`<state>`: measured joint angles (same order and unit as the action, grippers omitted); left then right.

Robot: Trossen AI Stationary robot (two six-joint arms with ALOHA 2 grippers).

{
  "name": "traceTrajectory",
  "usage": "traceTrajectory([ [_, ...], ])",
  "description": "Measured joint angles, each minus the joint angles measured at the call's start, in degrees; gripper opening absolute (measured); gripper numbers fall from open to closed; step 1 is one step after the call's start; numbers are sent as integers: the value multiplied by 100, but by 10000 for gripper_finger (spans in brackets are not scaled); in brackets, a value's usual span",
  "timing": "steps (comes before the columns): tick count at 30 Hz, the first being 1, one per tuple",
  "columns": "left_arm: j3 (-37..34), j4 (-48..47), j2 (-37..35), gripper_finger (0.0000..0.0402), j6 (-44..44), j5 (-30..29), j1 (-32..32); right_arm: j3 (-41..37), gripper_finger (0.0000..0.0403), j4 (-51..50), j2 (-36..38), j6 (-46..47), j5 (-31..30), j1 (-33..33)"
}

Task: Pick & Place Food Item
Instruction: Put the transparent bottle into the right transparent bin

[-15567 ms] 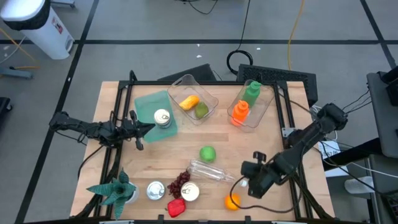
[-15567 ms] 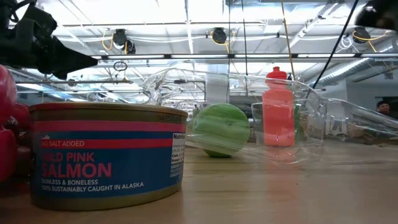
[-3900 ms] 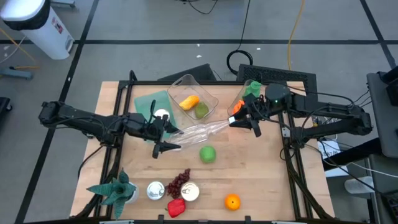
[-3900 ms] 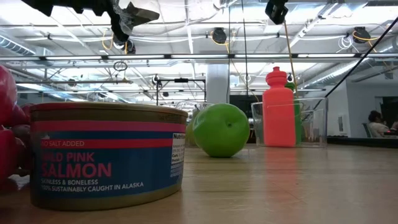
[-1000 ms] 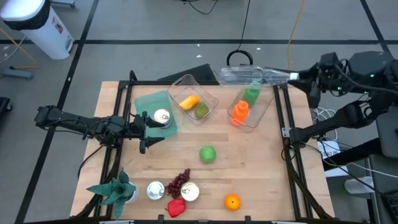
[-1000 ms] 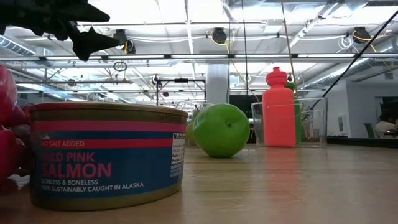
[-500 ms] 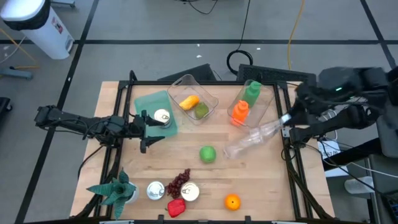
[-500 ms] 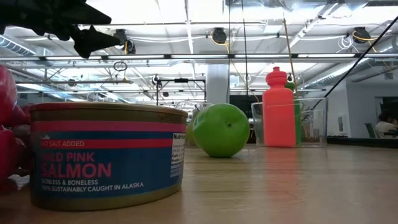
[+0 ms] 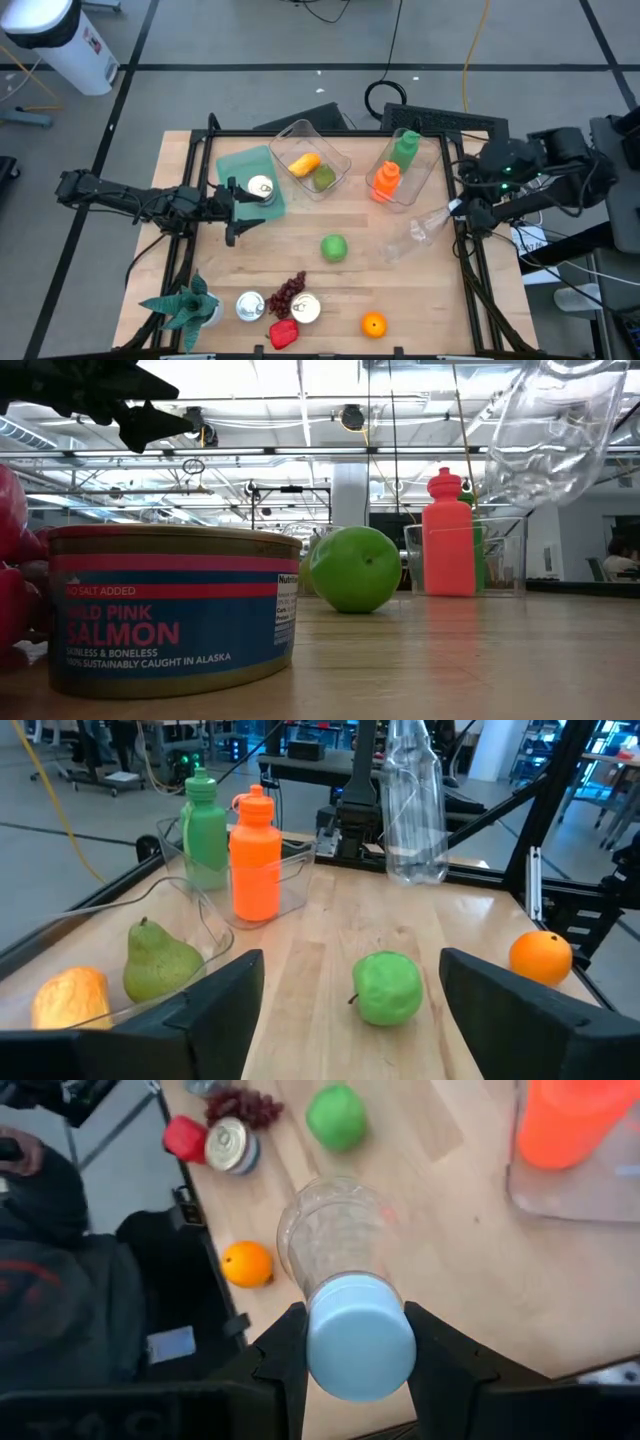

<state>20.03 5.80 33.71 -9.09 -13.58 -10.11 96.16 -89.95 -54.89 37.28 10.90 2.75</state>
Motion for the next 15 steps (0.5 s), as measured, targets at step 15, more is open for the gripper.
traceTrajectory([
  [15, 0, 42, 0, 300, -69, 0, 0, 984, 121, 1, 1057, -1294, -2738, -3],
])
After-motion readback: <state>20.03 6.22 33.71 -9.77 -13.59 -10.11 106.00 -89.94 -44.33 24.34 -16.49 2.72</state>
